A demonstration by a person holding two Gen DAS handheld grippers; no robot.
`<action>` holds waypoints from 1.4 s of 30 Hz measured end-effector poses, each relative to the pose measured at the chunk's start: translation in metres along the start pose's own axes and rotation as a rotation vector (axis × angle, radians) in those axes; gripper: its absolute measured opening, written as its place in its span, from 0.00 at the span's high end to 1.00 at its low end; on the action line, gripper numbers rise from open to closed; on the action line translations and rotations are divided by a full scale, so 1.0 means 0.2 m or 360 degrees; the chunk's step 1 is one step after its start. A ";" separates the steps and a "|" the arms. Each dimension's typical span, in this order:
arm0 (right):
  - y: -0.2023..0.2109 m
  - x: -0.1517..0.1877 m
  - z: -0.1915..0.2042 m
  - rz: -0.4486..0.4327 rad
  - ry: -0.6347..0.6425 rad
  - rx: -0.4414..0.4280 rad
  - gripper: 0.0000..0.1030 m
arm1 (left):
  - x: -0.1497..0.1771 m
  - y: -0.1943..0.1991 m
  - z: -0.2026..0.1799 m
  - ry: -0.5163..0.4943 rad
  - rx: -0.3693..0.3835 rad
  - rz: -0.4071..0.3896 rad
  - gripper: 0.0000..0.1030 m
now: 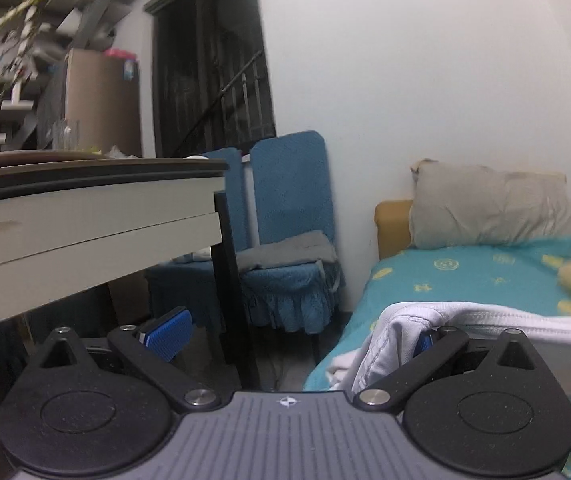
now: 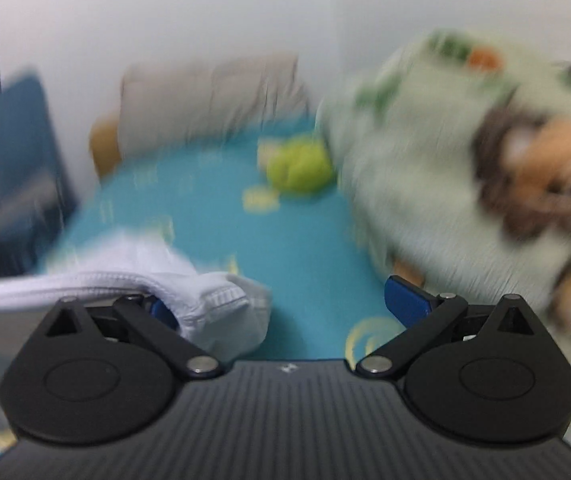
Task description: Fold clothes
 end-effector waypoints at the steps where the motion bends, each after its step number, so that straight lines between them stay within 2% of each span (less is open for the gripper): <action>1: 0.06 -0.07 0.00 -0.0062 -0.0032 -0.0010 0.00 | -0.06 0.03 0.02 0.0009 -0.0012 -0.0042 0.00; 5: 0.31 -0.38 -0.02 -0.0310 -0.0133 -0.0113 0.00 | -0.32 0.22 0.12 0.0130 0.0008 -0.0238 0.00; 7: 0.44 -0.54 0.00 -0.0390 -0.0141 -0.0174 0.00 | -0.45 0.30 0.18 0.0161 -0.0008 -0.0308 0.00; 11: 0.76 -0.82 0.01 -0.0514 -0.0119 -0.0264 0.00 | -0.77 0.52 0.33 0.0231 -0.0030 -0.0440 0.00; 15: 1.10 -1.07 -0.01 -0.0609 -0.0110 -0.0351 0.00 | -1.12 0.75 0.51 0.0351 0.0054 -0.0538 0.00; 20: 1.53 -1.38 -0.04 -0.0728 -0.0098 -0.0459 0.00 | -1.53 1.09 0.69 0.0334 0.0215 -0.0560 0.00; 23: 1.78 -1.55 -0.05 -0.0799 -0.0088 -0.0519 0.00 | -1.73 1.32 0.77 0.0300 0.0261 -0.0601 0.00; 27: 2.02 -1.67 -0.09 -0.0896 -0.0029 -0.0515 0.00 | -1.96 1.59 0.88 0.0303 0.0294 -0.0637 0.00; 32: 2.31 -1.82 -0.13 -0.1006 0.0046 -0.0509 0.00 | -2.17 1.69 0.99 0.0388 0.0341 -0.0541 0.00; 36: 2.16 -1.83 -0.09 -0.0905 0.0098 -0.0481 0.00 | -2.19 1.54 0.96 0.0352 0.0328 -0.0475 0.00; 39: 1.96 -1.80 -0.07 -0.0803 0.0103 -0.0454 0.00 | -2.10 1.30 0.85 0.0313 0.0330 -0.0432 0.00; 42: 1.65 -1.73 -0.02 -0.0668 0.0105 -0.0427 0.00 | -1.95 0.98 0.72 0.0288 0.0328 -0.0352 0.00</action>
Point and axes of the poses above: each gripper's, at about its wrist camera, not at the fingertips, and y roughly against the way its jaws point, z to its left, x to its underside, the point moved 5 cm from there along -y, roughly the way its jaws point, and after that the axes turned 8 degrees about x, right-handed, at the moved point
